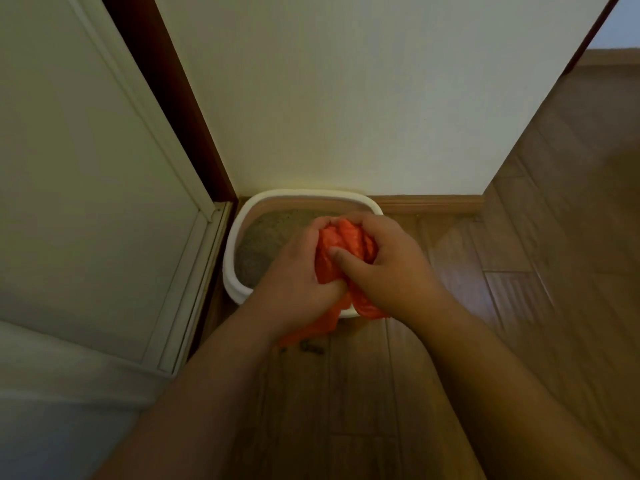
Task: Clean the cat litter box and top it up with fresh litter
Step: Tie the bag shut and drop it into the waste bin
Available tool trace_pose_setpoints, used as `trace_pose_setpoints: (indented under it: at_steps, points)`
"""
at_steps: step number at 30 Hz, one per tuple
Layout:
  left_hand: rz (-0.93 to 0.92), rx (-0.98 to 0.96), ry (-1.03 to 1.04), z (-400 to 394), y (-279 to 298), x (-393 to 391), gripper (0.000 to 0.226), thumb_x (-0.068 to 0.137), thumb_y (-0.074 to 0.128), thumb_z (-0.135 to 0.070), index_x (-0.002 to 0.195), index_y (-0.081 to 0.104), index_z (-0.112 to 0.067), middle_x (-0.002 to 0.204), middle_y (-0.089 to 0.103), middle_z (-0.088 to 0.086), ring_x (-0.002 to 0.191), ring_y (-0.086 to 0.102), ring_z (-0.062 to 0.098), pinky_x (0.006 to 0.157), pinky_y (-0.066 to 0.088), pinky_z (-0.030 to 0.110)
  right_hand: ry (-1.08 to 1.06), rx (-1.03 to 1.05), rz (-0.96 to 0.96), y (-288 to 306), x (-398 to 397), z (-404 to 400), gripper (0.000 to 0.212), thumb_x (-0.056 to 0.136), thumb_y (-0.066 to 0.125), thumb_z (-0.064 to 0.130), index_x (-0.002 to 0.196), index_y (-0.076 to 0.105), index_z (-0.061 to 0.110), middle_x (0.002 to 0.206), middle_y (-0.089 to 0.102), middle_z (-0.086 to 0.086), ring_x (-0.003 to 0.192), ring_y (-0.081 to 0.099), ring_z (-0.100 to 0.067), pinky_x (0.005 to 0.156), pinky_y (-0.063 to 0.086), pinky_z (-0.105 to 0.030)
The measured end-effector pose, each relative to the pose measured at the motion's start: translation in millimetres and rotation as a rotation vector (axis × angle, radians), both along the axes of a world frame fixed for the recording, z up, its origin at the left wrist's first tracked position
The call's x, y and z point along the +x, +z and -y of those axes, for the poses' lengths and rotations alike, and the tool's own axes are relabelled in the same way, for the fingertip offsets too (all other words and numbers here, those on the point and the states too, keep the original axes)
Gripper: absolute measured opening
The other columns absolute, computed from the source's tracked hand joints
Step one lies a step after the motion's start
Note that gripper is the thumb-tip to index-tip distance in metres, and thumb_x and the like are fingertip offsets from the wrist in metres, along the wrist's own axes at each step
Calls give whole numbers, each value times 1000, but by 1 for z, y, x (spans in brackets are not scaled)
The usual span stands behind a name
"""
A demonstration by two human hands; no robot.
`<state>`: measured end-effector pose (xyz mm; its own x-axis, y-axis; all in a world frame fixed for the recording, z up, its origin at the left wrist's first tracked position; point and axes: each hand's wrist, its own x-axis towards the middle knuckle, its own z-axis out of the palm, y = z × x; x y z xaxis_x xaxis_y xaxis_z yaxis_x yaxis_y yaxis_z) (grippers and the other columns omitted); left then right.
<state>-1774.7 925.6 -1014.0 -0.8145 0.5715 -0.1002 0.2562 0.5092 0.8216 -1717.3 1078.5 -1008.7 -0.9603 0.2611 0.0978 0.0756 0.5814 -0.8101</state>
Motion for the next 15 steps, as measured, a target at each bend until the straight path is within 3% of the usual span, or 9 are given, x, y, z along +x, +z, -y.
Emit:
trace_pose_setpoints:
  at_steps: [4, 6, 8, 10, 11, 15]
  points:
    - [35, 27, -29, 2, 5, -3, 71, 89, 70, -37, 146, 29, -51, 144, 44, -14, 130, 46, 10, 108, 46, 47, -12, 24, 11, 5, 0, -1, 43, 88, 69, 43, 129, 55, 40, 117, 51, 18, 97, 48, 8, 80, 43, -13]
    - [26, 20, -42, 0, 11, -8, 69, 90, 68, -35, 146, 31, -50, 143, 45, -15, 130, 47, 10, 107, 47, 46, -37, 24, 1, 10, -3, -1, 43, 88, 69, 43, 128, 56, 38, 118, 52, 17, 100, 51, 4, 84, 49, -19]
    - [-2, 27, -31, -4, 21, -14, 64, 91, 68, -32, 144, 36, -47, 139, 47, -19, 125, 48, 2, 106, 47, 33, -54, 21, -18, 22, -7, -2, 40, 87, 70, 41, 125, 58, 35, 114, 54, 16, 103, 53, -1, 90, 54, -29]
    - [-54, 19, -12, -11, 41, -20, 59, 91, 68, -29, 142, 42, -43, 127, 49, -26, 115, 50, -10, 92, 43, 10, -62, 40, -23, 45, -13, -5, 39, 87, 70, 40, 124, 58, 34, 111, 55, 16, 103, 54, -3, 91, 54, -33]
    - [-80, 18, -1, -16, 54, -24, 58, 91, 67, -28, 142, 43, -40, 124, 49, -27, 112, 51, -10, 86, 42, 6, -62, 48, -21, 60, -17, -7, 40, 87, 69, 41, 125, 58, 34, 112, 56, 15, 102, 54, -4, 91, 55, -33]
    - [-54, -4, -6, -34, 140, -33, 59, 94, 66, -32, 146, 39, -39, 132, 52, -16, 112, 57, 7, 87, 51, 24, -79, 25, 16, 145, -21, -22, 45, 88, 67, 46, 130, 55, 34, 119, 59, 9, 104, 59, -9, 88, 58, -38]
